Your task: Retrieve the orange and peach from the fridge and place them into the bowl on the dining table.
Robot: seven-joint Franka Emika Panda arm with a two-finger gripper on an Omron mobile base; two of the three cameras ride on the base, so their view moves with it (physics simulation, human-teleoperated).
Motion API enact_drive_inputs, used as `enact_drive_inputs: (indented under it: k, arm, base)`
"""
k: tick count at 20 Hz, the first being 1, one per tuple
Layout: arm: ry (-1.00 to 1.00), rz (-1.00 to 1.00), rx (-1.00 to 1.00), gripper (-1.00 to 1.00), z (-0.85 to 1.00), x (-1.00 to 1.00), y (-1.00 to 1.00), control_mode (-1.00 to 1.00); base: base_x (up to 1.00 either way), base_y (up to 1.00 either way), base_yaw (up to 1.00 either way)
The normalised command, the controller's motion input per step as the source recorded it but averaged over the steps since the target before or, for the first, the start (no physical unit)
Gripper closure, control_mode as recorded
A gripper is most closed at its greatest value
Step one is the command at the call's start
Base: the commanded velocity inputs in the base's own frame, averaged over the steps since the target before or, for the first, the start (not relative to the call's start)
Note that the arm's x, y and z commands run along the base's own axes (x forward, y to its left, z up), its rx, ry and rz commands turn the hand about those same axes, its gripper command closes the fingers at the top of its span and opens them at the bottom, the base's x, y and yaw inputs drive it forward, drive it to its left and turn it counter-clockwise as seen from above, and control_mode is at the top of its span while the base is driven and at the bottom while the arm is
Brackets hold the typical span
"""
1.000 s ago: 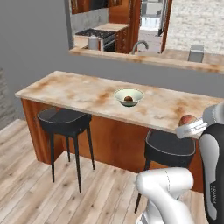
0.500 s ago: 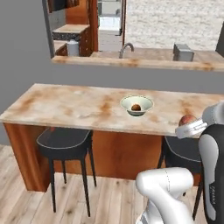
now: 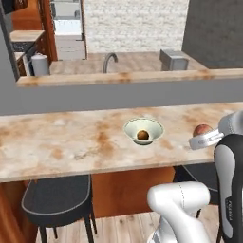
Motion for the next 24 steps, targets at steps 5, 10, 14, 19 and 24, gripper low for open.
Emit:
enact_drive_inputs:
  k: [5, 10, 14, 19, 24]
  arm:
    - [0.0, 0.0, 0.0, 1.0, 0.0, 0.0, 0.0, 1.0]
    - [0.0, 0.0, 0.0, 1.0, 0.0, 0.0, 0.0, 1.0]
    - [0.0, 0.0, 0.0, 1.0, 0.0, 0.0, 0.0, 1.0]
    - [0.0, 0.0, 0.0, 1.0, 0.0, 0.0, 0.0, 1.0]
    - [0.0, 0.0, 0.0, 1.0, 0.0, 0.0, 0.0, 1.0]
  base:
    - [1.0, 0.22, -0.48]
    - [0.91, 0.46, -0.47]
    - [0.62, 0.47, -0.3]
    - [0.29, 0.05, -0.05]
    - [0.13, 0.03, 0.0]
